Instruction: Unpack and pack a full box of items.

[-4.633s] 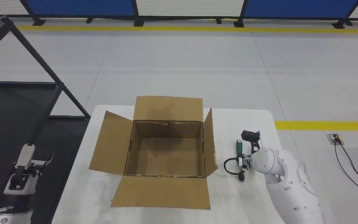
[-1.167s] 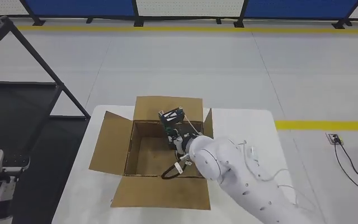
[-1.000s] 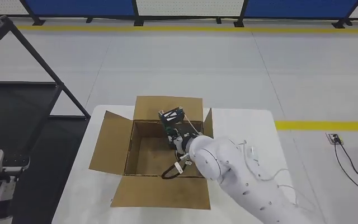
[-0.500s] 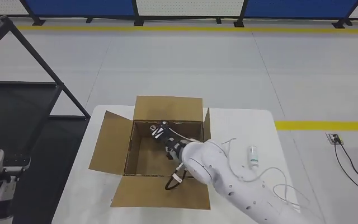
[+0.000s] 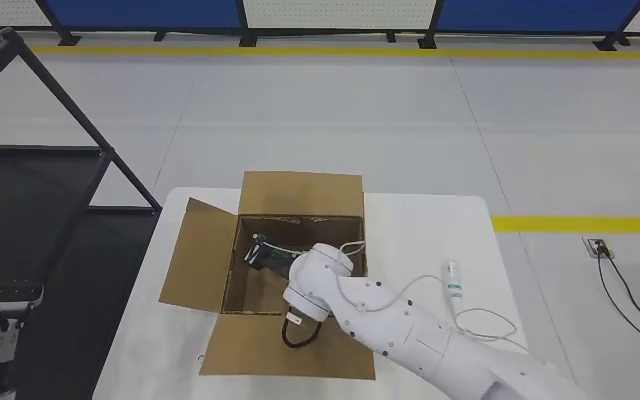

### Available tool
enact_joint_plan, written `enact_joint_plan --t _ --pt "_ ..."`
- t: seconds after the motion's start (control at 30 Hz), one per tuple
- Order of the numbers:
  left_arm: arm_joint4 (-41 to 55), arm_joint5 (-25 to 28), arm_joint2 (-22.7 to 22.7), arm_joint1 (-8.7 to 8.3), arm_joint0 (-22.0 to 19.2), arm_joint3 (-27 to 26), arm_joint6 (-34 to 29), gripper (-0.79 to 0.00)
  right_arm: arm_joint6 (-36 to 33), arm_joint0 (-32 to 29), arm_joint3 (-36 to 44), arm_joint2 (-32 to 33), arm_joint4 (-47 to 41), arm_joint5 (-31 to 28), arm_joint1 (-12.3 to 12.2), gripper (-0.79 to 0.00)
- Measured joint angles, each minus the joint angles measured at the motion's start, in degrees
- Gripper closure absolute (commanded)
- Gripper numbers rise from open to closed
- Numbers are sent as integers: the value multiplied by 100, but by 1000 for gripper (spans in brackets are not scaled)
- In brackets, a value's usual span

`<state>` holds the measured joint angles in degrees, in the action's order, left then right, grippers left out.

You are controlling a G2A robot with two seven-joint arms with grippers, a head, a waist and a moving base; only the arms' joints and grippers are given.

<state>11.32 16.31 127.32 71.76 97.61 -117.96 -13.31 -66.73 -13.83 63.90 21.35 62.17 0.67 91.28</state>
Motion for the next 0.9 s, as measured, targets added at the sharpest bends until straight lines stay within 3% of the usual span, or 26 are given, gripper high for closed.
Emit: enact_joint_plan --t 0.23,0.8,0.9 --pt "21 11 34 0 -33 71 -9 -785 -360 336 -891 -232 -158 -270 507 0" --pt "-2 35 65 5 -73 97 4 -785 241 439 -3170 -295 -626 -860 1401 0" --pt "-17 33 58 7 -74 92 5 -785 358 430 -3437 -284 -636 -887 1505 -145"
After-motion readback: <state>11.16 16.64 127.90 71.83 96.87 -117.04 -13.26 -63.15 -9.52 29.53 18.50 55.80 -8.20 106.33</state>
